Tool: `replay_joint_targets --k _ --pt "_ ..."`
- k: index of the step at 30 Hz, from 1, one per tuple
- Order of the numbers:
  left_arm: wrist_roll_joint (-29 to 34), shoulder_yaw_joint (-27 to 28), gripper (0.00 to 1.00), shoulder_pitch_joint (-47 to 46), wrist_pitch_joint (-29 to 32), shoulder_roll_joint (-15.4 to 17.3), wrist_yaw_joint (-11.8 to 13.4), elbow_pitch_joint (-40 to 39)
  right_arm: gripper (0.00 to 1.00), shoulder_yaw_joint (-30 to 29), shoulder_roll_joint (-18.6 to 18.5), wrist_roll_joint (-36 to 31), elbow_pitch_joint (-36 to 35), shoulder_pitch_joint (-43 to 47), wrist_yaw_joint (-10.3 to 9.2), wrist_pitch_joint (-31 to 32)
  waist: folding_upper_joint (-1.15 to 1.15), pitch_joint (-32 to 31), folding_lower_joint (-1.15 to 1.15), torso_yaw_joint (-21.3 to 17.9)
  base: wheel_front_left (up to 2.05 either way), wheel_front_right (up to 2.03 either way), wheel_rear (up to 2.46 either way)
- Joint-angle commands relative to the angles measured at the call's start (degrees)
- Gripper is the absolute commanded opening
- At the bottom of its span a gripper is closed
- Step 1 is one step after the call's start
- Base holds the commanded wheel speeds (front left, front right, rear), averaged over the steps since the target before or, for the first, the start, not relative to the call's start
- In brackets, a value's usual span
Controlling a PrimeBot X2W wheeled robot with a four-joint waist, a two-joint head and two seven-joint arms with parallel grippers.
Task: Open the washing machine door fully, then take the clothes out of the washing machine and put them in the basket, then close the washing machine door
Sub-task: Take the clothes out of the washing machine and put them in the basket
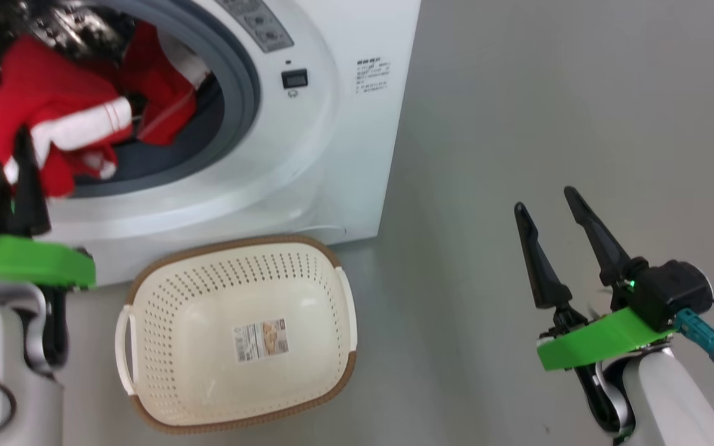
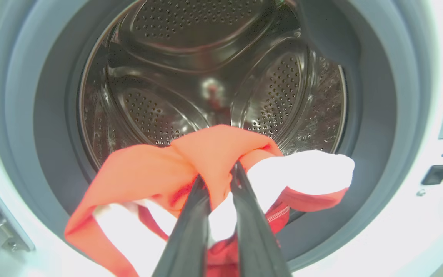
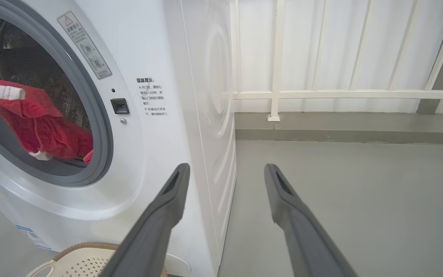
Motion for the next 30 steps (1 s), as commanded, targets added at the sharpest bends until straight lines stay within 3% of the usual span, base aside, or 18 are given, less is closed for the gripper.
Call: replay_joint_targets --k 1,20,30 --pt "0.51 1.86 0.00 1.01 -0.69 2.02 0.23 -2.53 1.00 0.77 -0.14 0.41 -1.07 1.31 0.36 -0.36 0.00 -2.33 0.00 -0.47 0.00 0.00 0.00" --pt "0.40 -0.14 0.00 19.28 3.70 -2.66 3.17 -27.67 1.00 -0.13 -0.52 0.78 -0.80 5.07 0.36 -0.36 0.00 -8.73 0.00 -0.37 0.00 0.00 0.00" --pt "-0.58 -2.79 0.00 23.26 7.84 -4.91 4.19 -27.17 1.00 0.17 -0.49 0.87 -1.27 4.84 0.36 -0.36 0.00 -7.00 0.00 -0.60 0.00 0.00 0.00"
